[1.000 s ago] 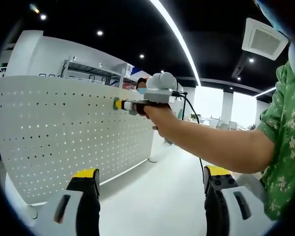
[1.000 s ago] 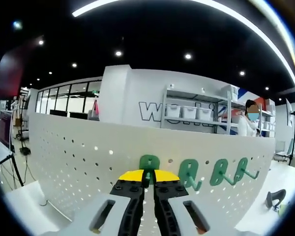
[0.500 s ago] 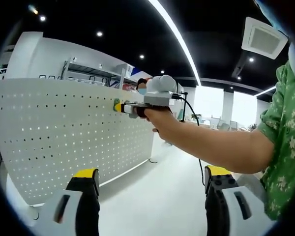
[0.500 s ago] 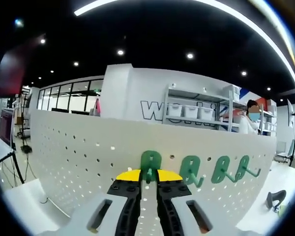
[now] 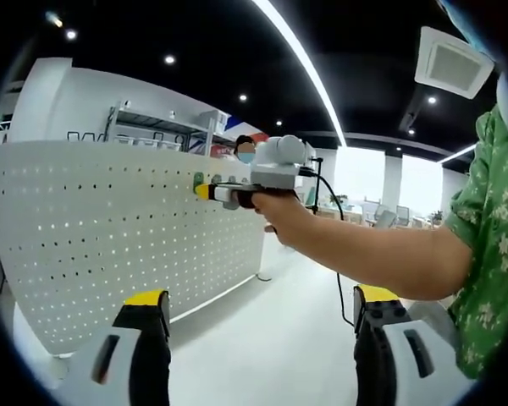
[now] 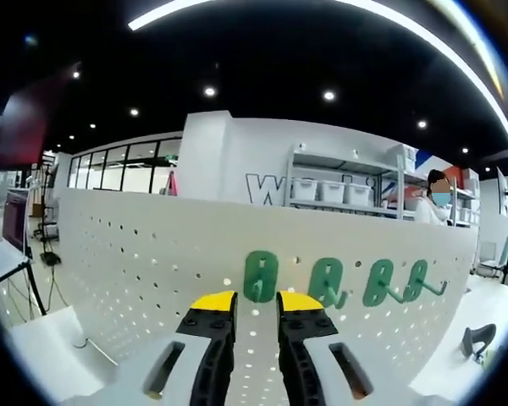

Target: Insert the hook assembly into the mounting plate slot until the hook locks in place.

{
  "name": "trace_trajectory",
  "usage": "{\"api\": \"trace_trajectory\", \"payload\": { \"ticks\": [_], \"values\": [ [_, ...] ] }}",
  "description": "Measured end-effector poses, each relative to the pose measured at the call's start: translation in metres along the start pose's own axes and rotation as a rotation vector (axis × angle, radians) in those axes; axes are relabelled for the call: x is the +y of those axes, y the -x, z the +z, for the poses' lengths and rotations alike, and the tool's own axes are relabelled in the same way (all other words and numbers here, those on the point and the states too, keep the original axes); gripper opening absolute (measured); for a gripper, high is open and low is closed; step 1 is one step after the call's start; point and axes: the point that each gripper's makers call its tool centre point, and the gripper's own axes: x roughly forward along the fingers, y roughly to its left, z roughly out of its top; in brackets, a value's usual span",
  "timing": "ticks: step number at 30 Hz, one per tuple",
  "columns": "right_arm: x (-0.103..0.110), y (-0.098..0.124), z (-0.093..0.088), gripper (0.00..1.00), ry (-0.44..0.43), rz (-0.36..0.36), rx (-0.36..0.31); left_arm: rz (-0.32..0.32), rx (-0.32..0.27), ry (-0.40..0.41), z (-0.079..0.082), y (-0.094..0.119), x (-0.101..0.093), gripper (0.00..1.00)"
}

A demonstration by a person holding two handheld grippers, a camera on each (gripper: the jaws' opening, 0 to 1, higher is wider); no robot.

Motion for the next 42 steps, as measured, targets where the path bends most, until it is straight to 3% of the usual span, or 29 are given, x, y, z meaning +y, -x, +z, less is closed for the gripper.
{"api": "trace_trajectory", "payload": {
  "ticks": [15, 24, 42],
  "values": [
    [0.013, 0.040, 0.005, 0.32, 0.015, 0.070, -0.023, 0.001, -0.003, -0.033, 0.010, 0.003, -0.017, 0.93],
    [0.005, 0.073, 0.006, 0.42, 0.005, 0.092, -0.024, -0.007, 0.001, -0.046, 0.011, 0.001, -0.033, 0.93],
    [-0.017, 0.165, -0.011, 0.56, -0.029, 0.123, -0.002, 0.029, 0.002, -0.043, 0.002, 0.010, -0.067, 0.94]
  ]
}}
